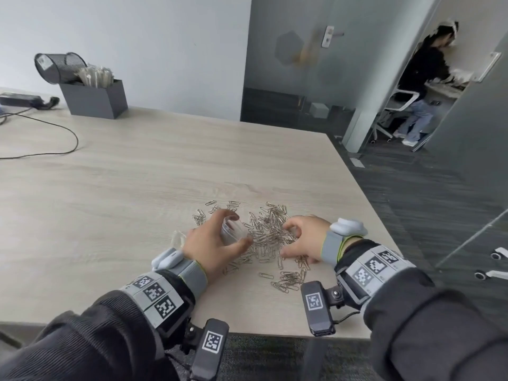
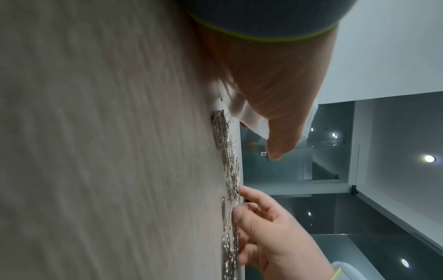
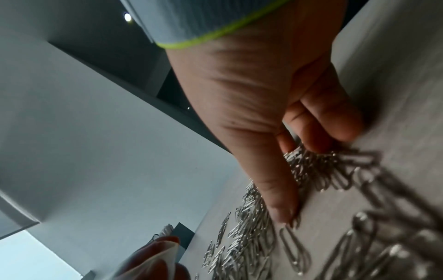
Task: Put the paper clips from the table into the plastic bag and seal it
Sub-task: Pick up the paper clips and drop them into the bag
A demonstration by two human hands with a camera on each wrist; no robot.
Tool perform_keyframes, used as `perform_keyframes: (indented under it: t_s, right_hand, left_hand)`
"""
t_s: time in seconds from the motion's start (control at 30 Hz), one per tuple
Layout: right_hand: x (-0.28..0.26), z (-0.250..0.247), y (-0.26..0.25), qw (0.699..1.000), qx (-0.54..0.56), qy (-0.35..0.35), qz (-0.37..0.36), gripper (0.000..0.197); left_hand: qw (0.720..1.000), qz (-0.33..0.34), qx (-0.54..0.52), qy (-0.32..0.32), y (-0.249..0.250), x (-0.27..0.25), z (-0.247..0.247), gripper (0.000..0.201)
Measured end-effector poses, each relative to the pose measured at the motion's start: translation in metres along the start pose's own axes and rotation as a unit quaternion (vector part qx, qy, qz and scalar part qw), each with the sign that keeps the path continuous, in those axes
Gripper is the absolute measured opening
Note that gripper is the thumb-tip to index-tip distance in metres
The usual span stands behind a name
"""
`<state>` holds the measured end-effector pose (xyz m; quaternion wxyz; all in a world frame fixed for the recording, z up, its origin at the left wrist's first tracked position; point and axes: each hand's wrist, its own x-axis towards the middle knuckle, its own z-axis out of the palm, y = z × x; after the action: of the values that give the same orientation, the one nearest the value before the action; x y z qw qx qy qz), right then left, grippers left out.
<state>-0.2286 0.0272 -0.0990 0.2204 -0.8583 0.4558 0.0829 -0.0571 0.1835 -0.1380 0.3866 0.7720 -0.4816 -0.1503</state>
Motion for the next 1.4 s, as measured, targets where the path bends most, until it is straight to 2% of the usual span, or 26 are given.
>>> perform_keyframes:
  t_s: [0.13,0.23,0.37,0.5,0.73,0.97,1.03,1.1,1.17,1.27,1.33,1.4]
  right_hand:
    - [0.005,0.006,-0.009,0.996,0.057,0.062,-0.001,0.028]
    - [0.009,0.011,-0.008,0.991,0.098,0.092,0.004,0.011]
    - [0.017,0.013,-0.003,0.983,0.151,0.104,0.018,0.014]
    - [0.020,0.009,-0.001,0.976,0.191,0.104,0.022,0.013]
    - [0.002,0.000,-0.035,0.933,0.339,0.043,-0.118,0.010]
    - [-0.012,0.009,-0.080,0.944,0.268,0.019,-0.191,0.009]
    - [-0.013,0.010,-0.082,0.940,0.271,0.012,-0.206,0.013]
    - [-0.010,0.006,-0.079,0.932,0.290,0.009,-0.216,0.015]
    - [-0.003,-0.001,-0.067,0.927,0.312,0.031,-0.205,0.014]
    - [0.020,-0.010,-0.036,0.938,0.285,0.132,-0.145,0.013]
    - [0.036,-0.014,-0.010,0.958,0.196,0.196,-0.080,0.024]
    - [0.049,-0.014,0.011,0.976,0.108,0.187,-0.014,0.042]
  left_hand:
    - [1.000,0.002,-0.005,-0.013,0.003,0.000,-0.002,0.064]
    - [1.000,0.002,-0.002,-0.020,0.003,0.001,-0.002,0.063]
    - [1.000,0.000,0.019,-0.021,0.003,0.002,-0.001,0.055]
    - [0.999,0.002,0.049,-0.018,0.004,0.002,-0.001,0.057]
    - [0.998,0.003,0.064,-0.024,0.003,0.004,0.001,0.058]
    - [0.998,-0.002,0.066,-0.025,0.005,0.001,-0.002,0.055]
    - [0.998,-0.003,0.058,-0.030,0.006,0.001,-0.004,0.045]
    - [0.998,-0.005,0.050,-0.033,0.003,0.002,-0.004,0.044]
    - [0.999,-0.003,0.041,-0.028,0.002,0.003,-0.004,0.051]
    - [0.999,-0.002,0.033,-0.017,0.001,0.004,-0.004,0.052]
    - [0.999,-0.004,0.038,-0.018,0.001,0.003,-0.005,0.051]
    - [0.999,-0.005,0.030,-0.017,0.000,0.004,-0.005,0.052]
